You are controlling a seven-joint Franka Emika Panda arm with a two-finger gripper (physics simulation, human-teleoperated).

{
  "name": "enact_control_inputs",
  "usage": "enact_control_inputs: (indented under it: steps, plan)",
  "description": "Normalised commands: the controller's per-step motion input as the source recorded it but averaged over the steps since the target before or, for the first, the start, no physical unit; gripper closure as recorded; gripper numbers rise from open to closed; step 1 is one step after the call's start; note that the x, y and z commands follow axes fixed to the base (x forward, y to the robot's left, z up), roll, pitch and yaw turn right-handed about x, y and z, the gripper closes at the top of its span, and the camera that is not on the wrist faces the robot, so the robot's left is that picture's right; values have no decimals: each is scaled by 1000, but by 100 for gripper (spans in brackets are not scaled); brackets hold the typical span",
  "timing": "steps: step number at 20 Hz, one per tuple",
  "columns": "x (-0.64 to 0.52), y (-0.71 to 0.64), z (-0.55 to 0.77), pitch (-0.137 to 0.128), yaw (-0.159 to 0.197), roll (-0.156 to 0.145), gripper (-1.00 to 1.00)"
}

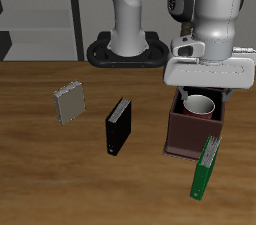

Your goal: Place the red mug into the left desk caddy's right compartment and place the green book into the left desk caddy's back compartment

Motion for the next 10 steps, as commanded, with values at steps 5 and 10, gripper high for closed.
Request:
enact_control_inputs:
  steps: [5, 10]
  plan:
    - [202, 145, -265, -8, -53, 9, -100]
    - [104, 121, -192, 0, -32, 19, -100]
